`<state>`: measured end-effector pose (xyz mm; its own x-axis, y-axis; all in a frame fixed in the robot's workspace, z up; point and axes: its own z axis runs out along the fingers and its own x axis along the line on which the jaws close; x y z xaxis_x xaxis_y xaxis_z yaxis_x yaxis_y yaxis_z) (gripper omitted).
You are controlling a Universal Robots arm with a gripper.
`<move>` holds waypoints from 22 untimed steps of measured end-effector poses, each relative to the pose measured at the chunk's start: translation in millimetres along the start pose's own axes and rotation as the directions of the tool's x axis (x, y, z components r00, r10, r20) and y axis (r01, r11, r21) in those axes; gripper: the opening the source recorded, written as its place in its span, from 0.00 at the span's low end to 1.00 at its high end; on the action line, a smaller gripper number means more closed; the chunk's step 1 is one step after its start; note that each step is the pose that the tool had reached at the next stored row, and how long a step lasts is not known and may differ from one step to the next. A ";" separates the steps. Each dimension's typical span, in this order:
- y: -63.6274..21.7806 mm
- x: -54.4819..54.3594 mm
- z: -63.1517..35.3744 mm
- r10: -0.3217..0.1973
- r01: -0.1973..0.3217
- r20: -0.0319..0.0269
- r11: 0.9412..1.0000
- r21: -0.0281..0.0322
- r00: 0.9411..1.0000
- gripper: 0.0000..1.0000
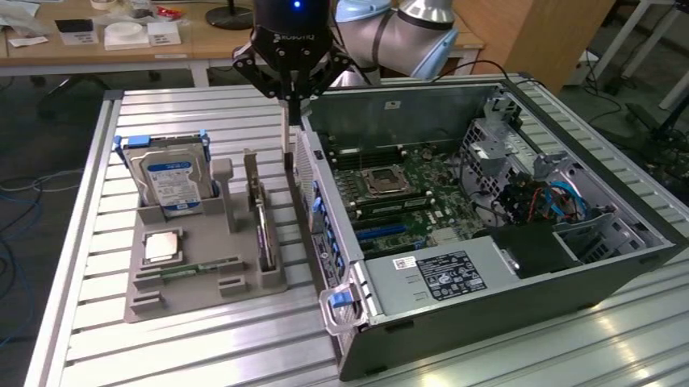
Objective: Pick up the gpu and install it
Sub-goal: 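Reach for the gpu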
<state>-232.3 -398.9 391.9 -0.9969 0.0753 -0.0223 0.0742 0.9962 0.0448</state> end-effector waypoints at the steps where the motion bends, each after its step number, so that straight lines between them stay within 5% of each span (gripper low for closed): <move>1: -0.1 1.1 0.0 0.000 0.000 0.000 1.000 0.000 1.000 0.11; 22: -0.7 9.6 -0.3 0.000 0.000 0.000 1.000 0.000 1.000 0.11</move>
<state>-242.0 -398.9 391.9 -0.9969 0.0753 -0.0222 0.0742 0.9962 0.0447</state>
